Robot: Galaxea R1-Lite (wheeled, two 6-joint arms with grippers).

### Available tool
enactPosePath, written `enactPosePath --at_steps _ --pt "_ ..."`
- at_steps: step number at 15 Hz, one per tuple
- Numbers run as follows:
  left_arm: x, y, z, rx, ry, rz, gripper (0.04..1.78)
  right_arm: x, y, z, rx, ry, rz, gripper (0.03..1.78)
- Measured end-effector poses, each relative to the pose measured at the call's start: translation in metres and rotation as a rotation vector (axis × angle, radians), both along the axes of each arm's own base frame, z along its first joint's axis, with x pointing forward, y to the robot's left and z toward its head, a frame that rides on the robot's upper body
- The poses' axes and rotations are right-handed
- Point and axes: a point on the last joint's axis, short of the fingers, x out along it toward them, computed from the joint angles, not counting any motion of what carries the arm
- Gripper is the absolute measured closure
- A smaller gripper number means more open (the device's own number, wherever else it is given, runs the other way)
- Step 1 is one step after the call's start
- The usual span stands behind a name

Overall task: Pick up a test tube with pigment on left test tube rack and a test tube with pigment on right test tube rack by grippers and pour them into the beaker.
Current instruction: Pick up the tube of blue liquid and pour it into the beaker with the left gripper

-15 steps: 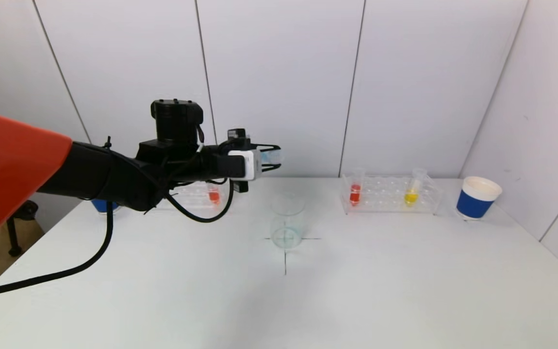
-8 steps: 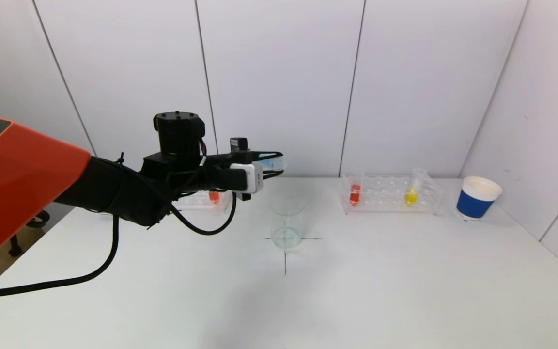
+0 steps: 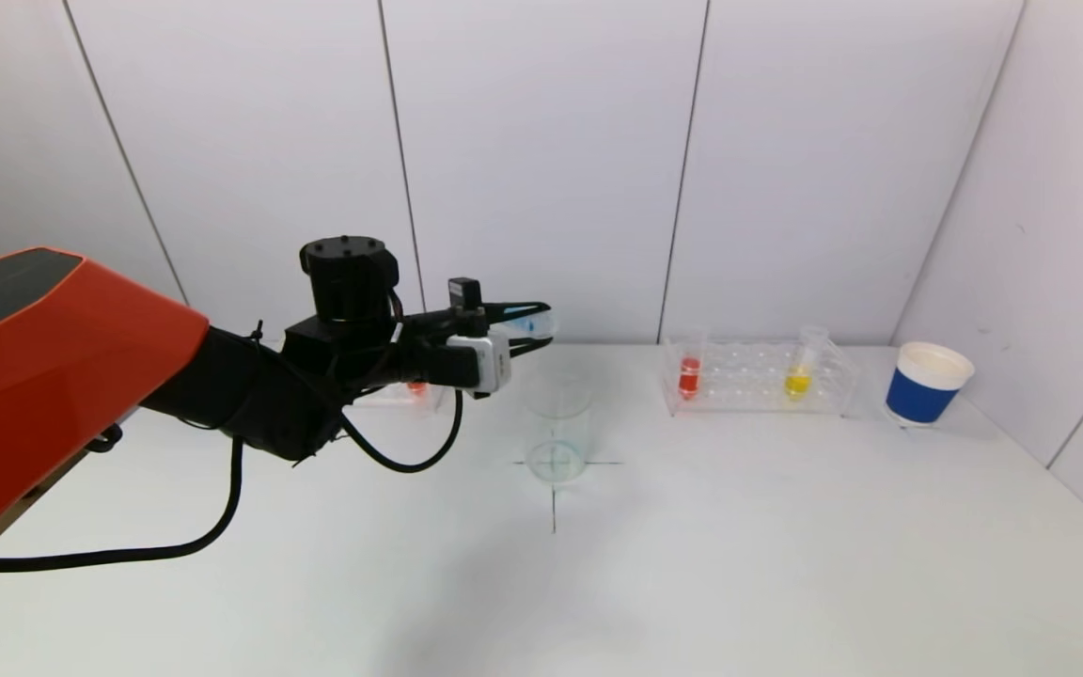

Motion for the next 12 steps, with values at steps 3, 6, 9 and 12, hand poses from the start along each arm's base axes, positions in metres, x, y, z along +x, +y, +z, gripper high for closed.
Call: enactPosePath --at_steps 3,6,9,12 --pt "0.001 0.001 -0.004 -0.004 -0.01 -0.001 1.39 0.0 0.0 0.0 0.0 0.0 0.0 0.1" --pt "0.003 0.0 -0.007 -0.006 -0.028 0.001 1.39 0.0 0.0 0.0 0.0 0.0 0.0 0.1" --pt "0.005 -0.001 -0.011 0.003 -0.046 0.002 1.39 0.0 0.0 0.0 0.0 0.0 0.0 0.1" --pt "0.005 -0.002 -0.014 0.025 -0.079 0.001 1.39 0.0 0.0 0.0 0.0 0.0 0.001 0.1"
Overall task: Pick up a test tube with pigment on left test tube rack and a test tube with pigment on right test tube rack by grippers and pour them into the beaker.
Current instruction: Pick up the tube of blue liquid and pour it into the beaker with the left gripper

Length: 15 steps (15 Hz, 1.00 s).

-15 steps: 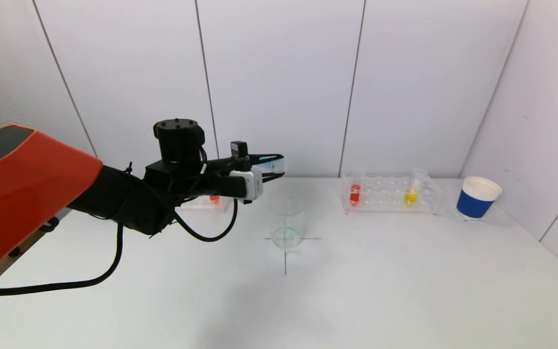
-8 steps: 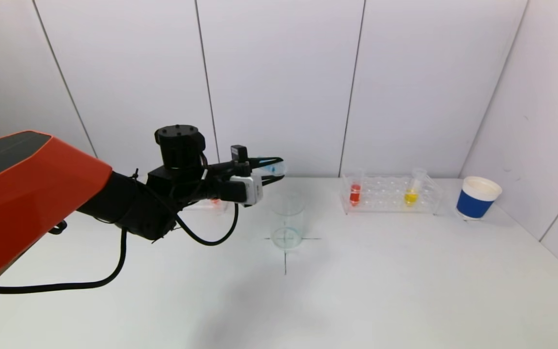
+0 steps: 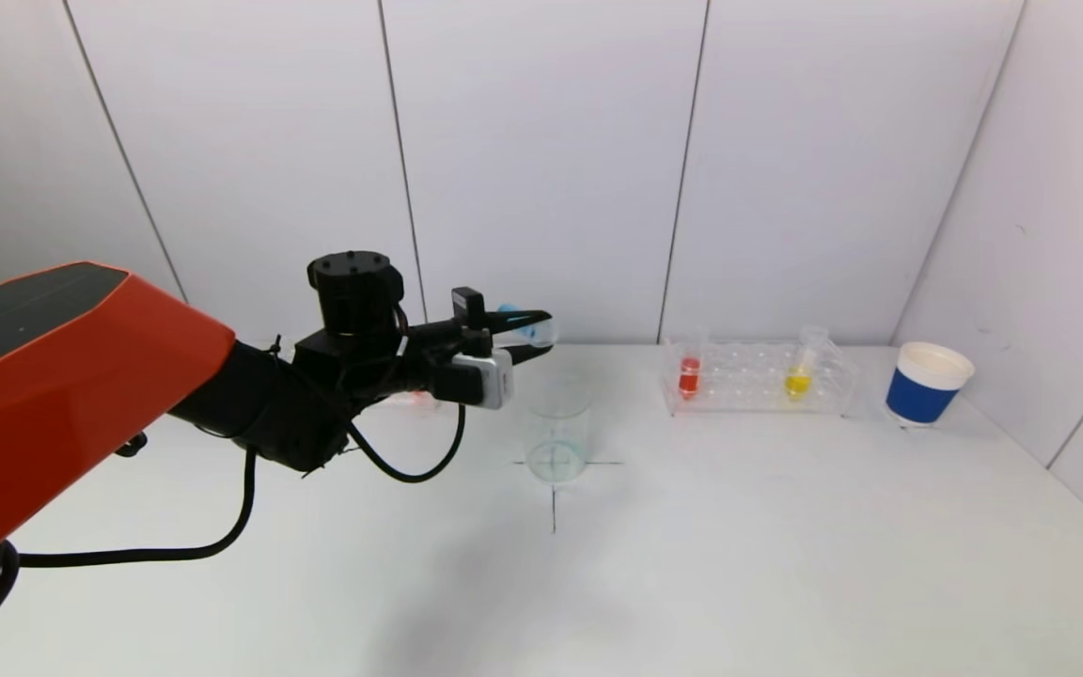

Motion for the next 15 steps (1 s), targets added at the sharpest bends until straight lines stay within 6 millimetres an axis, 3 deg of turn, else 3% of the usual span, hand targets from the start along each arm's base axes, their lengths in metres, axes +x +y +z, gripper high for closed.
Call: enactPosePath --at_steps 9,15 --pt "0.005 -0.004 -0.012 0.056 -0.075 0.001 1.39 0.0 0.0 0.0 0.0 0.0 0.0 0.1" --pt "0.007 -0.005 -0.011 0.075 -0.133 0.001 1.39 0.0 0.0 0.0 0.0 0.0 -0.001 0.1"
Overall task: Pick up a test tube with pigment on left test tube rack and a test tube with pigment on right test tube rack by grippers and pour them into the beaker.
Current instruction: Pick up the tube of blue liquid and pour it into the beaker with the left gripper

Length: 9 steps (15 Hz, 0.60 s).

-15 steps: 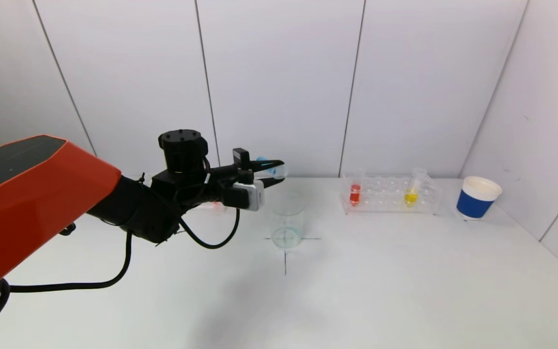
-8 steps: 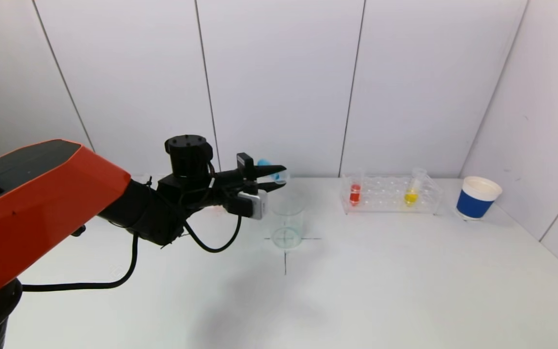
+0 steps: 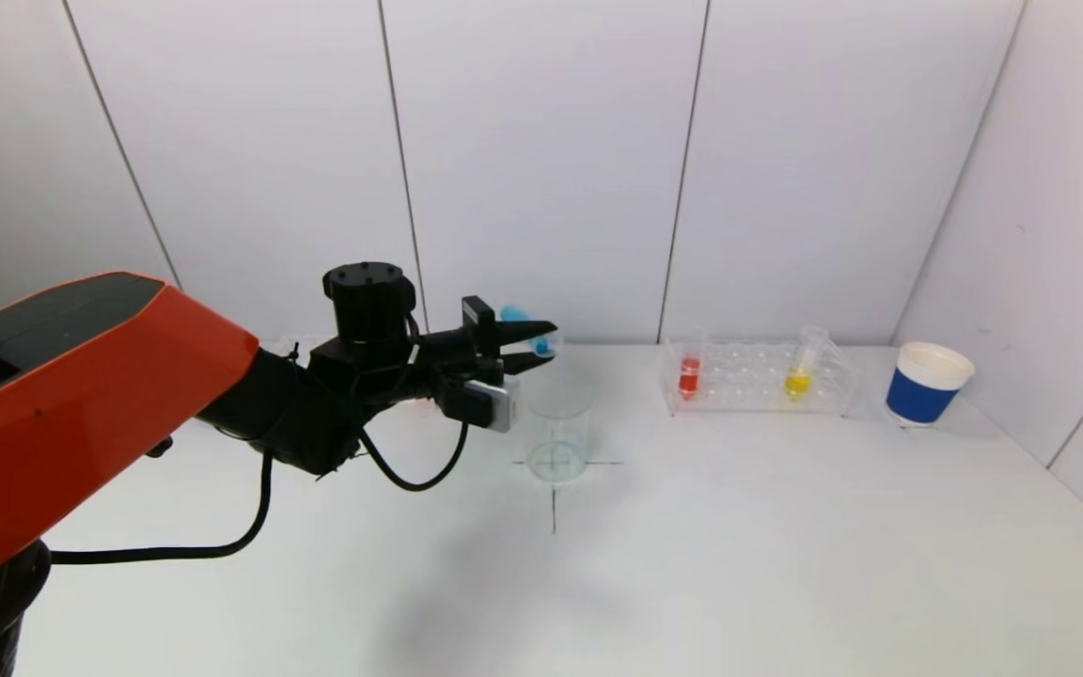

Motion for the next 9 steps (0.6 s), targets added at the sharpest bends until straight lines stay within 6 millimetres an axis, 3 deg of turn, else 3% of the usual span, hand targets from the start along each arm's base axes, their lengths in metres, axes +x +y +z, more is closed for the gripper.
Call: enactPosePath --at_steps 9 --pt "0.0029 0.0013 0.0005 0.031 -0.065 0.004 1.39 0.0 0.0 0.0 0.0 0.0 0.0 0.1"
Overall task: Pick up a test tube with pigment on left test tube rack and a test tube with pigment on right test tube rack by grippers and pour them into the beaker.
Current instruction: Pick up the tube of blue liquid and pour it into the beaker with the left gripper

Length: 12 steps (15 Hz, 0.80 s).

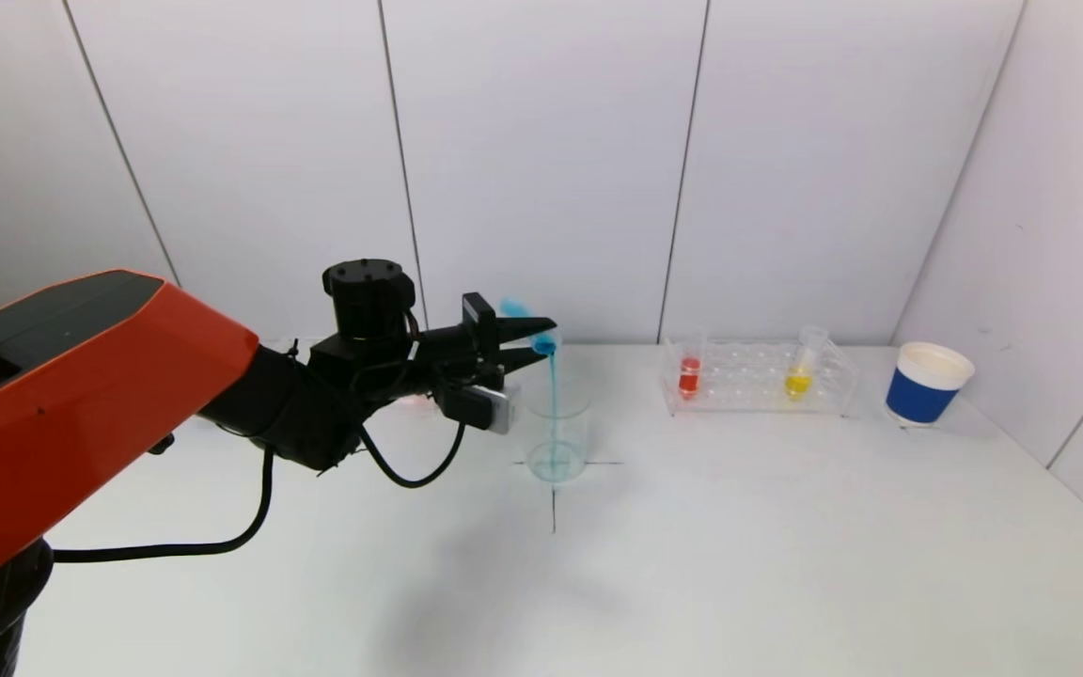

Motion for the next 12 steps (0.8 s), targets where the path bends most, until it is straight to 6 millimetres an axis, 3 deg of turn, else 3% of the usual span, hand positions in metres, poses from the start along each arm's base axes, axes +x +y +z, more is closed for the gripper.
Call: enactPosePath --at_steps 12 --pt "0.01 -0.0008 -0.0018 0.029 -0.083 0.019 1.39 0.0 0.0 0.0 0.0 0.0 0.0 0.1"
